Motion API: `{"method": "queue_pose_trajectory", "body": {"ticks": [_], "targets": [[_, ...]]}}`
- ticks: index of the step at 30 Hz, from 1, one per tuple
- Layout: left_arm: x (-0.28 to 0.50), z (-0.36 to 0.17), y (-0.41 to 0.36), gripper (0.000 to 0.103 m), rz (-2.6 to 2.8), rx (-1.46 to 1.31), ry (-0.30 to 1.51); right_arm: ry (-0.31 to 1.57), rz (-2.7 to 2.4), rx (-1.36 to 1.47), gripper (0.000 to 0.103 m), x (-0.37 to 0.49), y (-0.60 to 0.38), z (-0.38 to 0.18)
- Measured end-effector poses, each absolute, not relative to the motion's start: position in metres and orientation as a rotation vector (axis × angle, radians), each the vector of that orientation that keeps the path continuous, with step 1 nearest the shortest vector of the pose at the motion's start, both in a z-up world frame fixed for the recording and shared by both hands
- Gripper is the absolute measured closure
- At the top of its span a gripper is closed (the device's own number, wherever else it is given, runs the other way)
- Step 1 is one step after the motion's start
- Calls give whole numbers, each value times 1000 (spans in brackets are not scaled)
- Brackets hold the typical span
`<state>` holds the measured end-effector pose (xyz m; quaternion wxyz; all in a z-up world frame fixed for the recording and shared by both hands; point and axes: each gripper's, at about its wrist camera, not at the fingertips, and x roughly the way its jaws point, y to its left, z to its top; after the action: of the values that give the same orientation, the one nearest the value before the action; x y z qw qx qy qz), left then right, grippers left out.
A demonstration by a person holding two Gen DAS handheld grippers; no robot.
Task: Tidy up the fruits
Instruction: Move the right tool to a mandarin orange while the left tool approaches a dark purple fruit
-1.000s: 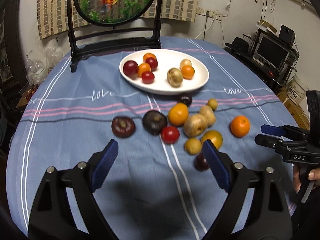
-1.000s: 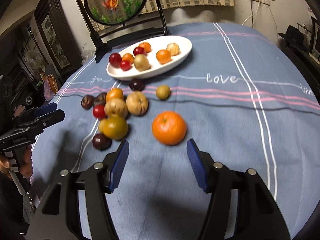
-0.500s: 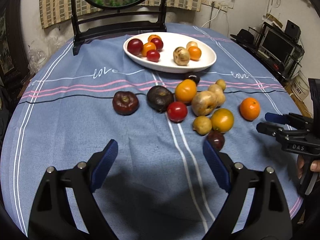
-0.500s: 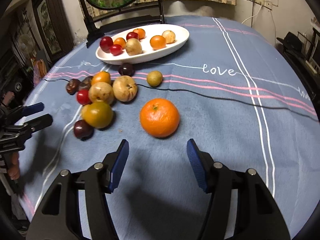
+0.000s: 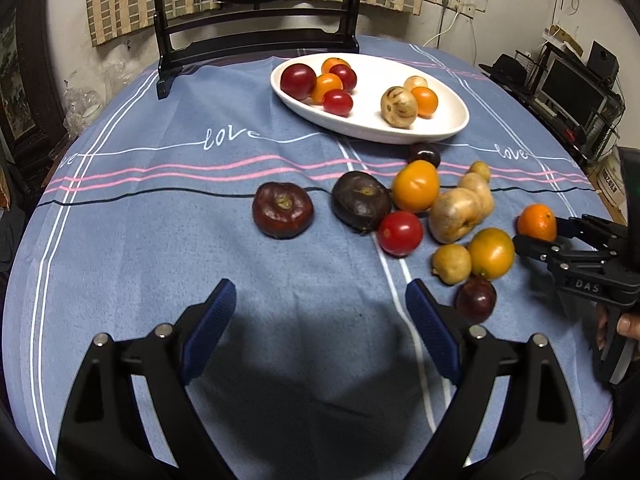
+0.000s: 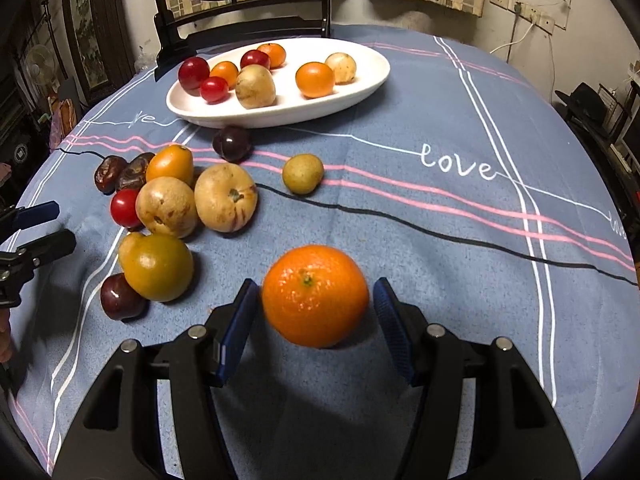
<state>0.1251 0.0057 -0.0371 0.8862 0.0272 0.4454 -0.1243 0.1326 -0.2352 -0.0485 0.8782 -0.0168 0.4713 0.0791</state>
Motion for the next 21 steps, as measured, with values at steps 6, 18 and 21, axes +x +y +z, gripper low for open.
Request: {"method": "queue_pose_trajectory", "body": {"ticks": [6, 18, 21], "targets": [[145, -39, 12, 15, -219, 39, 926, 960, 179, 3, 57, 133, -241, -48], [191, -60, 18, 18, -169, 70, 960, 954, 212, 52, 57, 132, -249, -48], [194, -63, 16, 18, -166, 89, 951, 954, 213, 51, 57, 132, -249, -48]]}}
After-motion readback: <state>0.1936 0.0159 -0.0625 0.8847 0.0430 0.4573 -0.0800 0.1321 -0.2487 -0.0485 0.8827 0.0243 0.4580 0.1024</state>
